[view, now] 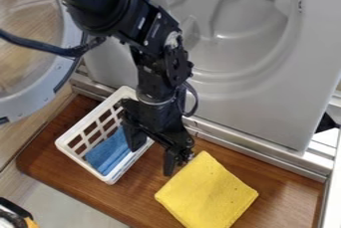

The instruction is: Move the white basket on top of the yellow cloth

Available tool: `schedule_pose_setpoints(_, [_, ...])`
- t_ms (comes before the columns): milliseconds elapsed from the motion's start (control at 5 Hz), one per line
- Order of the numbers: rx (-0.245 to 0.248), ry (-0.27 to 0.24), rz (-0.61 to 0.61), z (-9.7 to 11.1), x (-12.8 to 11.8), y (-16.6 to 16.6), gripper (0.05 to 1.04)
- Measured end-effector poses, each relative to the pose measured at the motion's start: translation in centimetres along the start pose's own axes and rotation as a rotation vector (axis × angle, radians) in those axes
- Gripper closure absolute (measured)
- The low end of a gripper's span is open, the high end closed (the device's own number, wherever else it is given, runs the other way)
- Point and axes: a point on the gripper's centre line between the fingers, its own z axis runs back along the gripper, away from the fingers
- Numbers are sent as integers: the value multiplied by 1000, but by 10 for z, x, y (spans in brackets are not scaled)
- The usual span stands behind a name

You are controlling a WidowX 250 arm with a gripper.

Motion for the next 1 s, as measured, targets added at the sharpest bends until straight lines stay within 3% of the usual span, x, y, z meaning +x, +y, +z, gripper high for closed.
schedule_pose_setpoints(200, [0, 18, 5, -5, -2, 0, 84])
schedule_pose_setpoints(600, [91, 67, 31, -34, 6, 24, 84])
schedule_pose_setpoints(1000, [153, 78, 45, -35, 15, 46, 84])
